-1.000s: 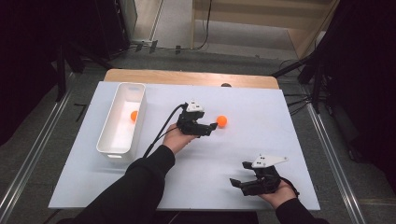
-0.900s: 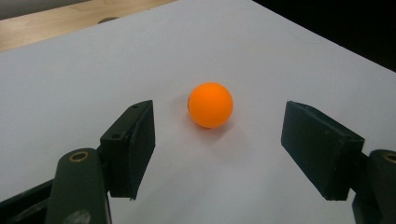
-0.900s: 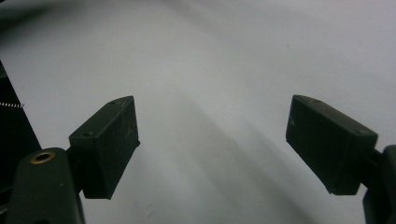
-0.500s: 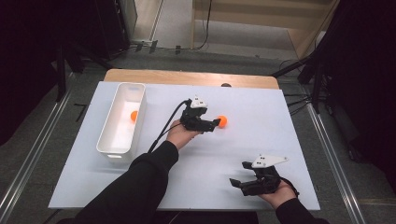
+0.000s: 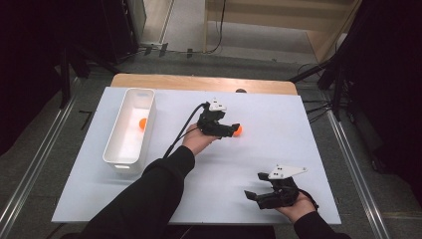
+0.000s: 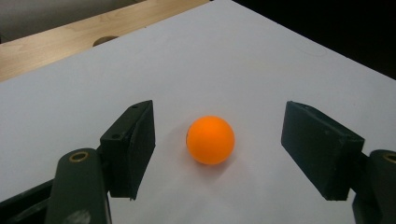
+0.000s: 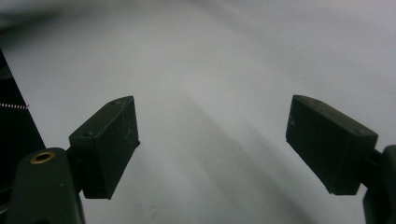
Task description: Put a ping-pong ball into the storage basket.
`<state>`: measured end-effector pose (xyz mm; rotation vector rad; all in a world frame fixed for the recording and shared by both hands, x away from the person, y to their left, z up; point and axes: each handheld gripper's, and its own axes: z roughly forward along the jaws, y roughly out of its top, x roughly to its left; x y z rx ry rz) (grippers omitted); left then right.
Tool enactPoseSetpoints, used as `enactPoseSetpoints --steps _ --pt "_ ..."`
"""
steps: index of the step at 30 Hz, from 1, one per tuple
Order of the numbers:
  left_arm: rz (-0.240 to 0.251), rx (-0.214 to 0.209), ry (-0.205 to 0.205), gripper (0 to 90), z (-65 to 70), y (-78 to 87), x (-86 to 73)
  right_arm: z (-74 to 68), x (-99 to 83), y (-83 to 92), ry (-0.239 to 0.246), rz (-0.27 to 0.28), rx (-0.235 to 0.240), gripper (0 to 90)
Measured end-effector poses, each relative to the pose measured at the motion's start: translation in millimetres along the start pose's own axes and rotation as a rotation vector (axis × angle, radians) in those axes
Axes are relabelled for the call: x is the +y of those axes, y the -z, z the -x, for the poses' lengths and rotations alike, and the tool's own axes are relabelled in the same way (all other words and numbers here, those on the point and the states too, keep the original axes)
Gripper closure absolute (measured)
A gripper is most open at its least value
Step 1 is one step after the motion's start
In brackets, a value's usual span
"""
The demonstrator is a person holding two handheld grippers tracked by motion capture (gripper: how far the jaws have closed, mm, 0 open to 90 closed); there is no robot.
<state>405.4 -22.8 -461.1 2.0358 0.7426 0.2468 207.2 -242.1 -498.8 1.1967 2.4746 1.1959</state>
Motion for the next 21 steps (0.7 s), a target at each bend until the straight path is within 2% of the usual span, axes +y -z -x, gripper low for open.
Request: enactPoseSetpoints --steps 4,6,11,13,17,21 --pt "-0.011 0.005 -0.001 26.5 0.3 -6.4 3.2 0.2 0.1 0.3 0.002 0.0 0.002 15.6" --pt "-0.001 0.01 -0.002 26.5 0.6 -10.0 5.3 0.2 0.2 0.2 0.002 -0.001 0.001 15.6" --pt "-0.026 0.02 -0.019 26.5 0.7 -19.1 8.8 -0.4 0.1 0.2 0.0 0.002 0.002 15.6" --pt "-0.019 0.016 -0.007 26.5 1.4 -21.4 9.6 0.1 0.0 0.5 0.002 0.0 0.003 15.6" --pt "-0.012 0.02 -0.013 26.5 2.9 -26.2 11.9 0.2 -0.1 0.3 -0.002 0.001 0.003 15.6" --pt "0.013 0.017 0.029 26.5 1.5 -32.8 12.4 0.1 0.2 0.3 0.001 0.002 0.003 15.6"
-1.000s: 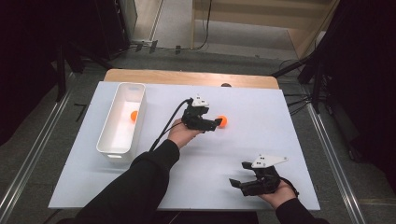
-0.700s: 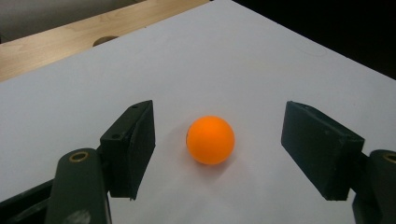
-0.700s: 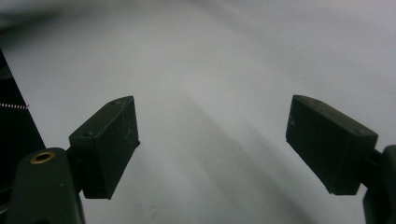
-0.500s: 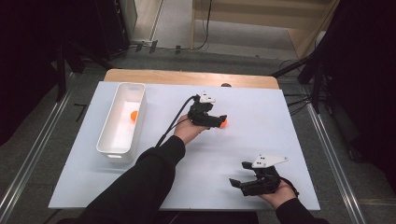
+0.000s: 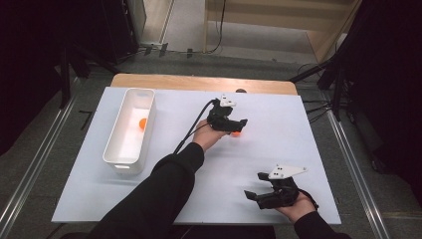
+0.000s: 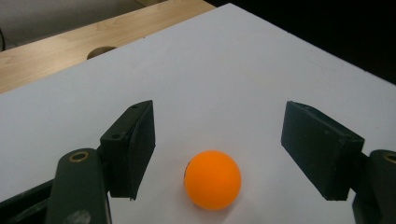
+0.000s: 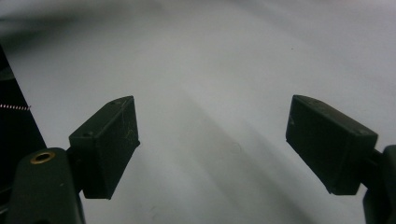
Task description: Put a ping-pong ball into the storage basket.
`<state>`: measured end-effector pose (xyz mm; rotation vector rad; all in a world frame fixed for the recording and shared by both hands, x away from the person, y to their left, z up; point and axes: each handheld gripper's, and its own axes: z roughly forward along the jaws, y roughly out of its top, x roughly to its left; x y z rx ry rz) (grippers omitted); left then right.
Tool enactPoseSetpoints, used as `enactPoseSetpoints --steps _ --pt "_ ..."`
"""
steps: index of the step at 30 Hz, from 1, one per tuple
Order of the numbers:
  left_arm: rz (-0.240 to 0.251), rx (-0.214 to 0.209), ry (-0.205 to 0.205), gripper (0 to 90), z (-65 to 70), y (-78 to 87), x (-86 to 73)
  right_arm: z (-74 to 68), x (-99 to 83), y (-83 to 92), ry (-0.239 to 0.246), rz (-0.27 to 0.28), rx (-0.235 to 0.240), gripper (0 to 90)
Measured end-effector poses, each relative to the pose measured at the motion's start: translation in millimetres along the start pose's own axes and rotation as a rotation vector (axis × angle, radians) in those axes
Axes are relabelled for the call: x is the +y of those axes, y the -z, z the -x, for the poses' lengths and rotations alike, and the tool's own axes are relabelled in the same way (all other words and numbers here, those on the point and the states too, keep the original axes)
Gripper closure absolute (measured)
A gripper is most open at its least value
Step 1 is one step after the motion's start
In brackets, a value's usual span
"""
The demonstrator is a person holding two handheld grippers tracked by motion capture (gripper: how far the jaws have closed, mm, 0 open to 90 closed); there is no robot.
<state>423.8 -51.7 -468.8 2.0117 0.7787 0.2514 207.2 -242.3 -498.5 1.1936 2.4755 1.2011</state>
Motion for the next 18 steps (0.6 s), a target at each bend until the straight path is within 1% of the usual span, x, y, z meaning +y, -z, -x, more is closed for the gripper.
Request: enactPoseSetpoints --steps 1,5,10,13,18 --pt "-0.003 0.003 0.003 26.5 0.1 -1.5 -0.7 0.0 0.0 0.3 0.001 -0.001 0.002 15.6" --pt "-0.025 0.012 -0.027 26.5 1.5 -5.0 -3.5 0.0 -0.3 0.1 -0.004 0.003 0.001 15.6" --pt "-0.015 0.013 -0.023 26.5 2.1 -7.0 -4.5 0.2 -0.1 0.2 0.001 -0.001 0.002 15.6" --pt "-0.024 0.014 -0.03 26.5 1.3 -7.9 -5.5 0.3 -0.1 0.1 -0.001 0.0 0.001 15.6" --pt "-0.029 0.01 -0.027 26.5 -0.1 -9.3 -7.0 0.2 -0.1 0.2 0.003 -0.001 0.003 15.6"
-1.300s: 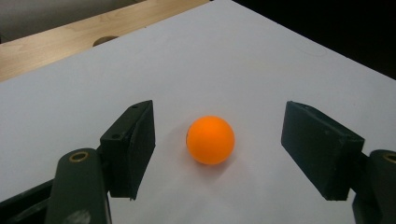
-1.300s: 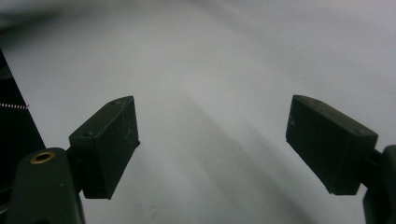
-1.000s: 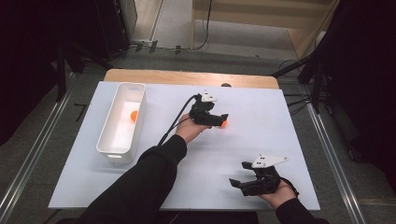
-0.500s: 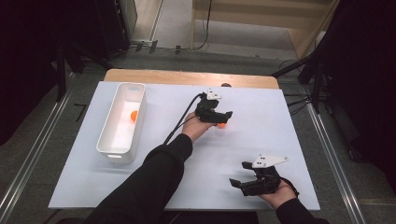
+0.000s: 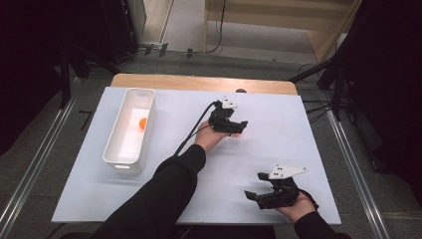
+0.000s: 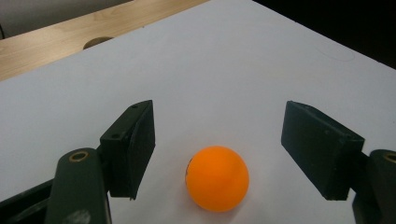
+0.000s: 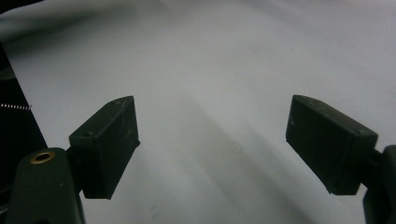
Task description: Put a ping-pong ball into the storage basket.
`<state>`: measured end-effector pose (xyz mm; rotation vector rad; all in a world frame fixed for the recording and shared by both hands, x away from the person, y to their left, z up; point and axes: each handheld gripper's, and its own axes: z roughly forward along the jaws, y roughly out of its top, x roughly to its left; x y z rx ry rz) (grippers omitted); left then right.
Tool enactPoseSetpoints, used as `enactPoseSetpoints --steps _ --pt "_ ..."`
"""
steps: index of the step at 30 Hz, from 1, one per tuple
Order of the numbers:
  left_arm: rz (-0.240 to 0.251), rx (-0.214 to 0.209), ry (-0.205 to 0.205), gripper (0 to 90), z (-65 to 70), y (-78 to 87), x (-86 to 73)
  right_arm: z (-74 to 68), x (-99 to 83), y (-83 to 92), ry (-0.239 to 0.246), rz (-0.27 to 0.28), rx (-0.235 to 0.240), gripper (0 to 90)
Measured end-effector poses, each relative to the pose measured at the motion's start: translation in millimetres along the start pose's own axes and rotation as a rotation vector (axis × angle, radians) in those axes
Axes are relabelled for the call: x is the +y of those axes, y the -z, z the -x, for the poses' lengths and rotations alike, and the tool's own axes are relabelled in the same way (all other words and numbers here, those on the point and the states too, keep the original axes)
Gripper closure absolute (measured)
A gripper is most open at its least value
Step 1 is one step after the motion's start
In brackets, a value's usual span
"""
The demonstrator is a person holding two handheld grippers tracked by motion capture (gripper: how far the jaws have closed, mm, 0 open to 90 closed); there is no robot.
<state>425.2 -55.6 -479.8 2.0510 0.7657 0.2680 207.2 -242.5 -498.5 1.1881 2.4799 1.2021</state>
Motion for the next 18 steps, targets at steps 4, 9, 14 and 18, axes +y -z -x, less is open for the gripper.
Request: enactPoseSetpoints --steps 4,9,14,18 --pt "-0.01 -0.006 -0.002 24.4 -0.2 -1.7 -1.8 -0.1 0.0 0.1 -0.003 0.002 -0.002 15.6" --pt "-0.012 -0.003 -0.007 9.4 -0.5 -5.7 -4.4 0.0 0.0 0.4 0.0 -0.001 0.001 15.6" --pt "-0.027 -0.012 0.005 0.0 -1.4 -8.5 -6.5 -0.2 -0.1 0.3 0.001 0.002 0.0 15.6" --pt "-0.038 -0.02 0.007 0.2 -1.0 -10.2 -8.0 -0.2 0.1 0.3 0.001 0.0 0.002 15.6"
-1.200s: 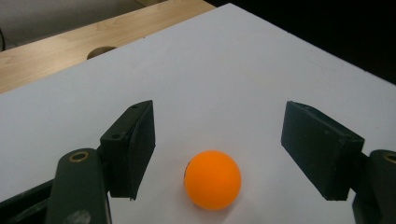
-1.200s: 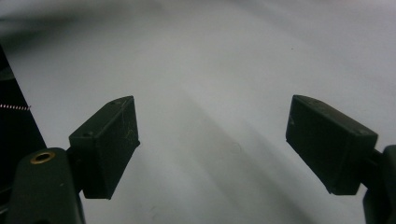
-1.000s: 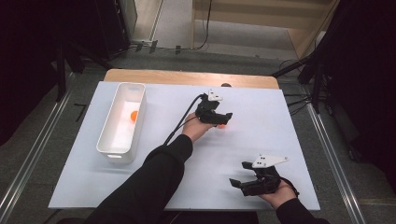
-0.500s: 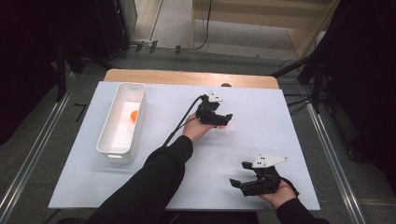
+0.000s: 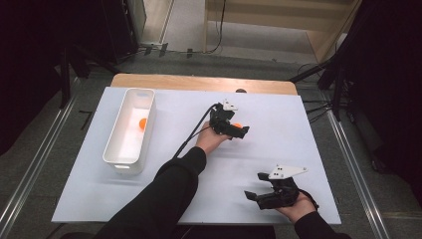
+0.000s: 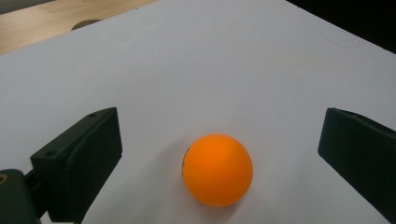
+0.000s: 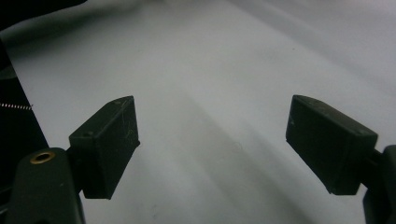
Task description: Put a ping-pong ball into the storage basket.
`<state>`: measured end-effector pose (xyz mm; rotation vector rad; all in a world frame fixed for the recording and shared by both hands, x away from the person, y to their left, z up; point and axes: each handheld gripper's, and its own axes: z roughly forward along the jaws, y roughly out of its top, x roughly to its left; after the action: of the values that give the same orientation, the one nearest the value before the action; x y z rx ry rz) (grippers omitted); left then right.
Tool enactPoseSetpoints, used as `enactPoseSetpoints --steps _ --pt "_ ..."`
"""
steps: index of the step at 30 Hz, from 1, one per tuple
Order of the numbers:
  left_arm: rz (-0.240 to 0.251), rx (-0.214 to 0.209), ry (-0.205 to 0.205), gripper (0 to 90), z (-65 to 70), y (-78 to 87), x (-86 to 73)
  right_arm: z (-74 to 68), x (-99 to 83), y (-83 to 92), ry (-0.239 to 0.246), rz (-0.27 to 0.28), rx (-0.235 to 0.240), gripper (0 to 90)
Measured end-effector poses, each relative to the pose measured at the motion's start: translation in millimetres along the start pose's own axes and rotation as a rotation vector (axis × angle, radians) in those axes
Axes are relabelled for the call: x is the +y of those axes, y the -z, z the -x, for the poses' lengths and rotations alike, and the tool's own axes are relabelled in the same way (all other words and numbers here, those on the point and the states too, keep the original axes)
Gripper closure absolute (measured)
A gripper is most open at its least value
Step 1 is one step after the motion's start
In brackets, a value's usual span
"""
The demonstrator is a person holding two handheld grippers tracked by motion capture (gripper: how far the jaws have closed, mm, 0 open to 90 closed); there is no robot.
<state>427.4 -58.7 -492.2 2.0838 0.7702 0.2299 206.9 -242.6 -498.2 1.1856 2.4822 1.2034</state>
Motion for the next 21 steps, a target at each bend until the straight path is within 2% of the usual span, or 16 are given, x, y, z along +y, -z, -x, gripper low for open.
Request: enactPoseSetpoints --steps 4,9,13,21 --pt "-0.014 0.009 -0.014 0.2 0.5 -2.5 -1.9 0.0 0.0 0.0 0.0 0.0 0.0 15.6" --pt "-0.02 0.021 -0.01 0.3 -0.1 -7.1 -4.9 -0.4 -0.2 -0.7 -0.001 0.001 0.002 15.6" --pt "-0.041 0.023 -0.021 0.3 -0.4 -9.7 -7.2 -0.7 -0.2 -0.6 -0.004 -0.001 0.003 15.6" --pt "-0.085 0.054 -0.041 0.5 1.9 -17.4 -13.0 -1.1 0.1 -1.5 0.002 -0.004 0.007 15.6"
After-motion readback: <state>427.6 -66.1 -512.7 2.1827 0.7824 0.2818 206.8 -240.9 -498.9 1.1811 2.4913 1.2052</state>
